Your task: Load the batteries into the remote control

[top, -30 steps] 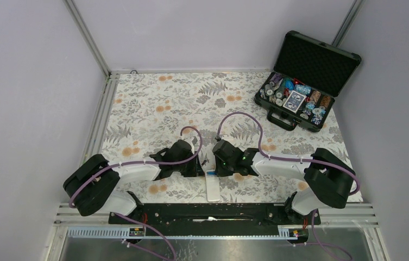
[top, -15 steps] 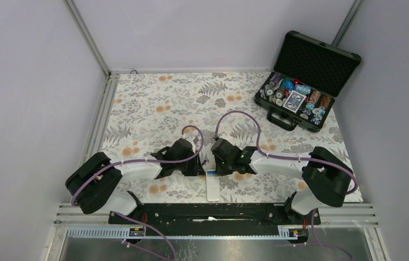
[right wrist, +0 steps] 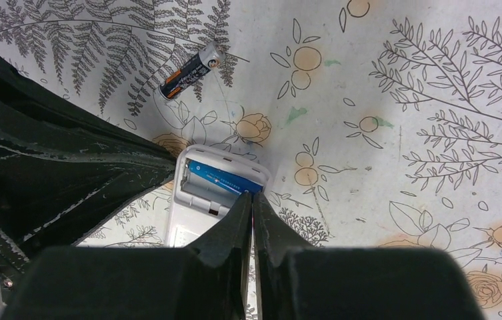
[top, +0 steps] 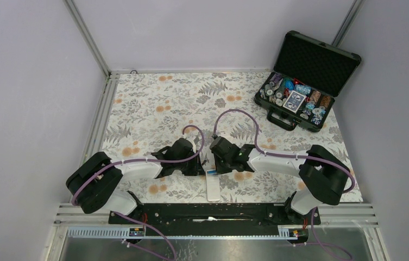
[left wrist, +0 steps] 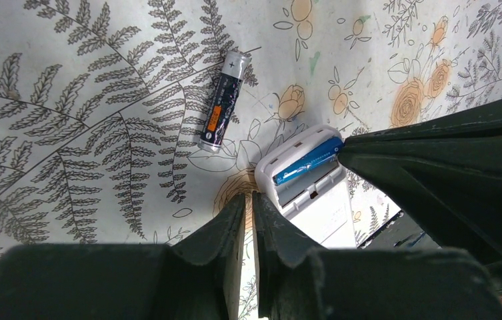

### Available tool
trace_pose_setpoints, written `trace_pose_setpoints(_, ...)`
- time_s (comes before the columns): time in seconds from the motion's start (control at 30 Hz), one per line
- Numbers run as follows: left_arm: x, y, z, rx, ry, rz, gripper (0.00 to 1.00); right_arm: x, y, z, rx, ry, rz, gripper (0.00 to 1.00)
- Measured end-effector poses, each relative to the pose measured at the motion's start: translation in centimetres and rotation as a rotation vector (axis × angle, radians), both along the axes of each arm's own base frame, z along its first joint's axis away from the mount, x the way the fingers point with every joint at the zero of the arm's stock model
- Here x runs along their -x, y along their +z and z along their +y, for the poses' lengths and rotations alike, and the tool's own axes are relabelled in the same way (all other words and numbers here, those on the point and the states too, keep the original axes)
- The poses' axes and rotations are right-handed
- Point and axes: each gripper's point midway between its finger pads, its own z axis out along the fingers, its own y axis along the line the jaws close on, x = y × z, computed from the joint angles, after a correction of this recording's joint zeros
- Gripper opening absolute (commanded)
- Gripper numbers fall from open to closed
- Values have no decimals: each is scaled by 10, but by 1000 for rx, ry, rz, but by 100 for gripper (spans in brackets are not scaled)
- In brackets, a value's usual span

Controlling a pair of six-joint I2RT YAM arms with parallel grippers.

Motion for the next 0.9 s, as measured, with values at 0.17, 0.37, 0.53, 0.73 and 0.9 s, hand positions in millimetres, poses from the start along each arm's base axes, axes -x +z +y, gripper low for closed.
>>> trace_pose_setpoints(0.17,0,0,0,0,-2,0,16,-1,-1,0,11,8,4,7)
trace_pose_setpoints(0.37,0,0,0,-1,-2,-1,16,-2,-3,2,27,20,13,5)
trace_pose_setpoints(0.53,0,0,0,-2,-4,-2,16,-3,-4,3,54,33,23,4)
trace_pose_setpoints(0.73,0,0,0,-2,-5,-3,16,-3,-5,4,80,35,37,3)
trace_pose_setpoints(0.9,1,0,1,-3,-5,-1,16,-4,-6,5,132,47,40,2)
